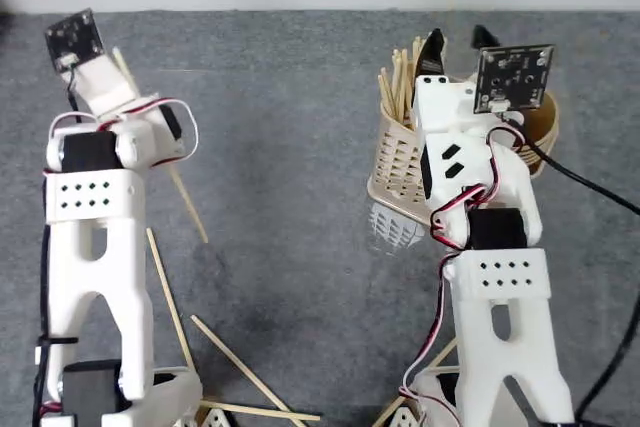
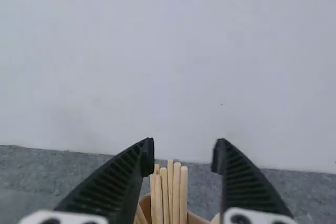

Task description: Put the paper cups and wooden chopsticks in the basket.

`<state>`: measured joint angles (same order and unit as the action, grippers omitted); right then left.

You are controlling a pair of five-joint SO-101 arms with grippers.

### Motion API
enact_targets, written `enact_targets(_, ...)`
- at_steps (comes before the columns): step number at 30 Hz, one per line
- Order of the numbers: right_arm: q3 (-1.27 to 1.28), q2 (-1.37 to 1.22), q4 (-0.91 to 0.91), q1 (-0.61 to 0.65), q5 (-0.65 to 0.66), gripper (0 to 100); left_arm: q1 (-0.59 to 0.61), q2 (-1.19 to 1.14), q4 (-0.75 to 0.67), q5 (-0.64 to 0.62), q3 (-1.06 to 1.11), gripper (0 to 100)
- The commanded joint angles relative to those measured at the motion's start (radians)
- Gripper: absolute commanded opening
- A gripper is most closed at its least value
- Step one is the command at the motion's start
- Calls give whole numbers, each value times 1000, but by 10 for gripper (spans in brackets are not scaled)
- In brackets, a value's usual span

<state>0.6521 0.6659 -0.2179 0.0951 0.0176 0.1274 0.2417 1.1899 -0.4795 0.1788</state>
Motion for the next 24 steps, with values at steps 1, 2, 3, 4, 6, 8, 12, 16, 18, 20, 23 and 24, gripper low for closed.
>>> enact_targets(1, -41, 67, -93, 35, -3, 188, -31, 64, 3, -11, -127, 12)
enact_targets(2, -48, 93, -147, 56, -3, 152, -38, 64, 3, -18, -156, 12)
enact_targets(3, -48, 119, -202, 76, -3, 110, -48, 63, 3, -34, -185, 12)
enact_targets(4, -46, 148, -257, 97, -3, 61, -54, 60, 0, -46, -214, 12)
enact_targets(6, -38, 196, -384, 145, -9, 6, -66, 57, -5, -58, -269, 12)
enact_targets(8, 0, 245, -519, 191, -11, 36, -89, 57, -9, -58, -321, 12)
enact_targets(12, 149, 314, -659, 302, -12, 10, -146, 57, -91, -58, -383, 12)
enact_targets(16, 330, 355, -619, 354, -12, 8, -206, 57, -238, -60, -389, 12)
enact_targets(18, 414, 363, -558, 360, -12, 8, -242, 55, -316, -60, -389, 12)
enact_targets(20, 489, 363, -486, 358, -12, 8, -288, 55, -393, -60, -389, 12)
enact_targets(23, 569, 363, -404, 358, -12, 8, -364, 54, -522, -58, -389, 12)
enact_targets(24, 588, 363, -384, 357, -12, 8, -391, 54, -562, -58, -387, 12)
